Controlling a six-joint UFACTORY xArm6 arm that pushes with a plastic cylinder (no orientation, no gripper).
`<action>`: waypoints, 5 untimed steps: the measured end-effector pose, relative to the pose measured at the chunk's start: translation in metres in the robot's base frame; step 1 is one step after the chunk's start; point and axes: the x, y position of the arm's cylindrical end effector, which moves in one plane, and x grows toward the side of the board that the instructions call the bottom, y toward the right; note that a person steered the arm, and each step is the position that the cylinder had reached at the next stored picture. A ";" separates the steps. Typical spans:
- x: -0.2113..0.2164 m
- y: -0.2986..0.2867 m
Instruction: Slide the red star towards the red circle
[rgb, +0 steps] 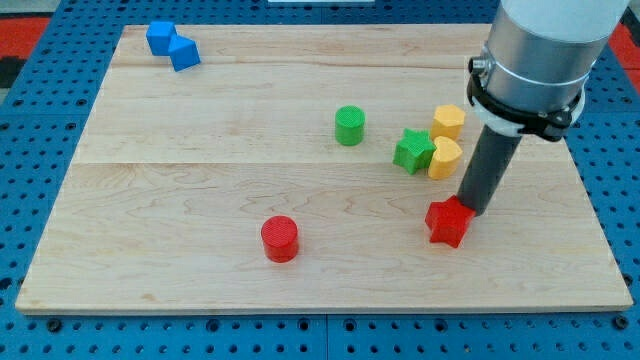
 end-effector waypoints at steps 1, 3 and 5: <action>0.014 0.019; 0.007 -0.038; -0.008 -0.058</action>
